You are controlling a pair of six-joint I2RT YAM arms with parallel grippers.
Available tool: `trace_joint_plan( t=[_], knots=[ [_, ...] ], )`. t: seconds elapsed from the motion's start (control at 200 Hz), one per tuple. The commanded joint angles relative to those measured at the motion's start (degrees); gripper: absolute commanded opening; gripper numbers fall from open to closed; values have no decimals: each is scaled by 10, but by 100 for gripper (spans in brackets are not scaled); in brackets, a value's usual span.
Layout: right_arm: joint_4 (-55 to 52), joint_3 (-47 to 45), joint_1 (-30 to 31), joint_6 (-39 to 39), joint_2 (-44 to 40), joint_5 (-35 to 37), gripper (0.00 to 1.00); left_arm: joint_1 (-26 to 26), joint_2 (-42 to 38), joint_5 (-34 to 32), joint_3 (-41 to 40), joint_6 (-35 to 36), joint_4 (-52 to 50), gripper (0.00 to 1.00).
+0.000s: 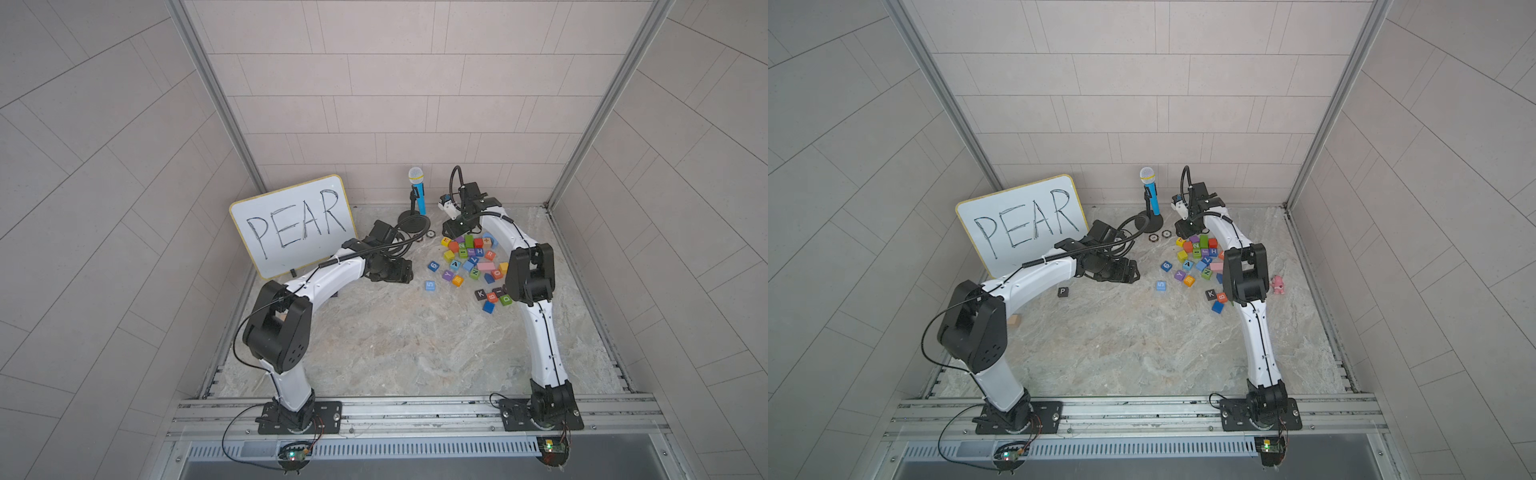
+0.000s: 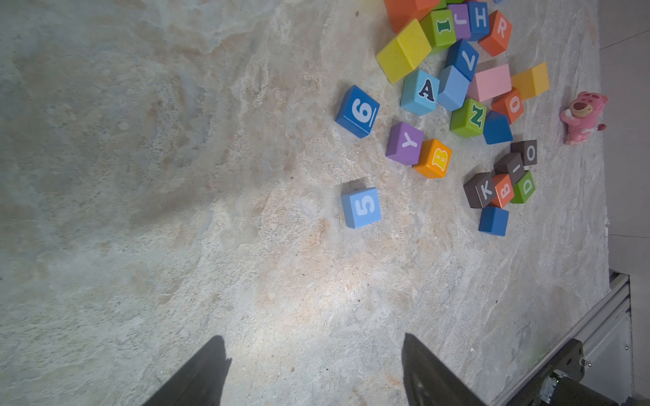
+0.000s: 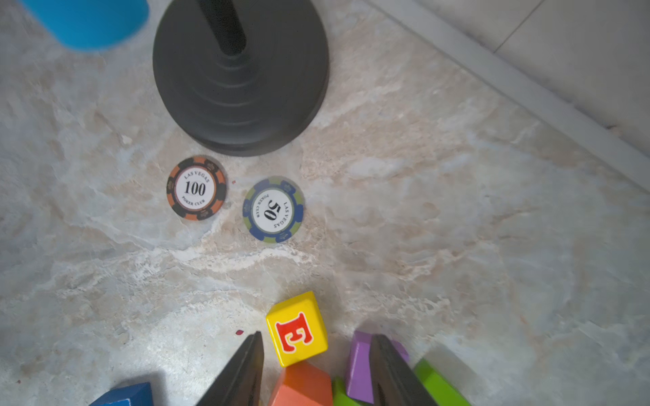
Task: Spell the uppercase word “pear” with letter blocks
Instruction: Pick up the letter block from the center of the board.
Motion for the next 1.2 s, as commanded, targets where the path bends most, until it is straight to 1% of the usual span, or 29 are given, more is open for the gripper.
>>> trace_joint_plan(
  t=[0.0, 0.195, 0.34, 0.65, 0.77, 1.076, 1.191],
  knots=[
    [-54, 28, 4, -33, 13, 14, 54, 4, -2, -4, 7, 11, -10, 82],
    [-60, 29, 6, -46, 23, 24, 56, 4, -4, -3, 2, 10, -7, 82],
    [-66, 33, 9, -54, 35, 33, 54, 4, -9, -6, -1, 8, -3, 81],
    [-66, 63, 16, -53, 70, 21, 50, 4, -12, -5, -3, 6, -2, 81],
    [-65, 68, 18, -48, 78, 22, 46, 4, -15, -8, -3, 8, -4, 82],
    [-67, 69, 21, -45, 71, 16, 32, 4, -19, -11, 3, 8, -11, 82],
    [-66, 69, 24, -45, 65, 17, 28, 6, -22, -20, 0, 7, -15, 82]
  ],
)
